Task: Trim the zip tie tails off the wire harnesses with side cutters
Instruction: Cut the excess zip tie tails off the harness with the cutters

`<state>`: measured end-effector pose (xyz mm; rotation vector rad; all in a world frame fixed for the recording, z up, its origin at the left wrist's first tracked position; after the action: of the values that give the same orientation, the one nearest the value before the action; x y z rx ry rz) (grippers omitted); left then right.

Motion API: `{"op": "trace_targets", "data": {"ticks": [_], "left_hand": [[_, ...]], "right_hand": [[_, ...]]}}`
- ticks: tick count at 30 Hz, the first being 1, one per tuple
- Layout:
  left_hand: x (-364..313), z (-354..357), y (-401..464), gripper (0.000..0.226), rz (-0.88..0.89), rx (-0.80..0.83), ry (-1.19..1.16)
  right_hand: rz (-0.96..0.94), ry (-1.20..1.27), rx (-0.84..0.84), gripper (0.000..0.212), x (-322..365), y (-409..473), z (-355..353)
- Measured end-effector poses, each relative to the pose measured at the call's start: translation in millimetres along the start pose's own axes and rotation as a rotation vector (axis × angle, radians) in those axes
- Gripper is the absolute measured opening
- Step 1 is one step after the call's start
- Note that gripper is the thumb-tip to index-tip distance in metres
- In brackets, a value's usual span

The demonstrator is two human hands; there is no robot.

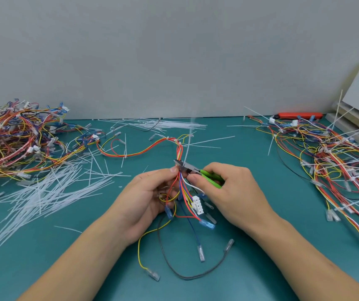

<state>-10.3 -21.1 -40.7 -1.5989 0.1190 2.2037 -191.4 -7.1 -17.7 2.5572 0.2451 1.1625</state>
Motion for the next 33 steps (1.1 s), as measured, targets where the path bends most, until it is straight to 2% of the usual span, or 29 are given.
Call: {"op": "trace_targets", "data": {"ticks": [4,13,21,30,33], "left_hand": [[-0.2,-0.5,-0.2,0.023,0.0,-0.003,-0.009],[-1.4,3.5,-1.9,0.024,0.01,0.016,0.024],[-0.6,1.9,-1.2,0.038,0.009,-0.002,0.018],[-1.3,1.7,-2.3,0.022,0.011,0.015,0.02],[-0.6,1.2,-1.9,0.027,0.002,0.017,0.006]], "right_hand": [[0.008,-0.054,-0.018,0.055,1.9,1.2,-3.5],[-0.009,-0.014,-0.015,0.048,-1.5,-1.2,1.3],[-0.009,-0.013,0.017,0.051,-1.0,-1.7,4.4],[0.016,0.026,0.017,0.054,-0.3,-1.7,4.1],[0.034,0.051,0.036,0.057,-0.4,-1.1,1.6]]}}
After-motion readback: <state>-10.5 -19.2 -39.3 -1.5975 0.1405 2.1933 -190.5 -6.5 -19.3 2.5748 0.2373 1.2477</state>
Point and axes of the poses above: each hand's wrist, its own y-axis towards the middle knuckle, its own z-axis out of the palm, x = y × z, the point moved 6 cm from there along y, towards the middle knuckle, and after that the axes turned 2 degrees about -z, right-handed, at the moved point
